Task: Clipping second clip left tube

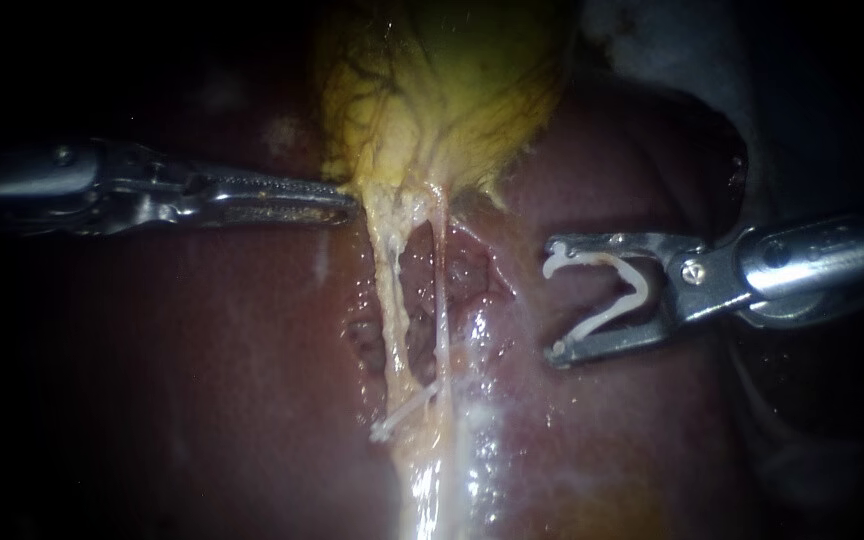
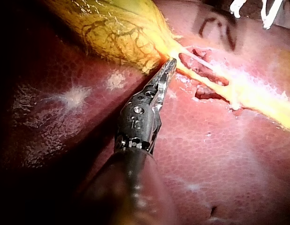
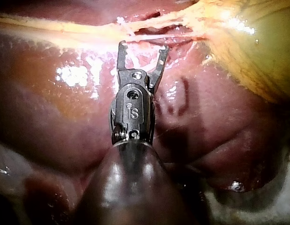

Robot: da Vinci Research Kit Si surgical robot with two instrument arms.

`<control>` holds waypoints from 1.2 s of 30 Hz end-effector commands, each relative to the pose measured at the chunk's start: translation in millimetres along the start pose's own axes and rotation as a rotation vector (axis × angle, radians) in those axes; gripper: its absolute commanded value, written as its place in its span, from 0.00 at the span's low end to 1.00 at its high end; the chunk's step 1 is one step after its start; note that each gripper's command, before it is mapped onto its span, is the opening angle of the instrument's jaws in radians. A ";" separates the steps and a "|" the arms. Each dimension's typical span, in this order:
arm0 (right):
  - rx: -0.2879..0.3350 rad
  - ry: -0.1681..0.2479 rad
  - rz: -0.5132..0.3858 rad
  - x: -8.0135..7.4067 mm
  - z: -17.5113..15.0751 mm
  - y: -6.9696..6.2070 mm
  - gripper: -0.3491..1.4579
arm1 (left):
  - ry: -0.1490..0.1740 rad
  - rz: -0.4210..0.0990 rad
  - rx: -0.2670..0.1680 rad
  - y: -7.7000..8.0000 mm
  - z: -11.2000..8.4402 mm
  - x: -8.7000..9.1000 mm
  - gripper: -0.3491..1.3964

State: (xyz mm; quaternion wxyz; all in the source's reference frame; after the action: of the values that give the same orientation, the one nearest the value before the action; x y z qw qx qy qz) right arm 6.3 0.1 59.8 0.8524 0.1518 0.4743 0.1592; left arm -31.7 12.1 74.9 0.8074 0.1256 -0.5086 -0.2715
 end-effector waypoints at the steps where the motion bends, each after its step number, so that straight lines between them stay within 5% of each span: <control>1: 0.000 0.000 0.000 0.0 0.0 0.0 0.53 | 0.000 0.000 0.000 0.0 -0.1 0.0 0.00; 8: 0.000 0.000 0.000 0.0 0.0 0.0 0.53 | 0.001 -0.007 0.016 -0.3 -2.3 -1.5 0.00; 19: 0.006 0.001 0.000 -0.1 0.0 -0.1 0.53 | -0.043 0.013 -0.050 1.4 -10.2 -7.4 0.00; 27: 0.138 0.010 0.001 0.6 1.6 0.4 0.52 | -0.046 0.012 -0.055 1.3 -10.2 -7.4 0.00; 36: 0.197 0.001 0.100 1.3 5.5 0.1 0.52 | -0.046 0.012 -0.057 1.1 -10.0 -7.4 0.00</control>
State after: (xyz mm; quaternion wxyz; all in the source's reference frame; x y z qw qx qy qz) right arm 12.1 -0.1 61.9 0.8213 0.2650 0.4797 0.1587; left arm -24.9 16.5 65.4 0.8002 0.0930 -0.5200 -0.2841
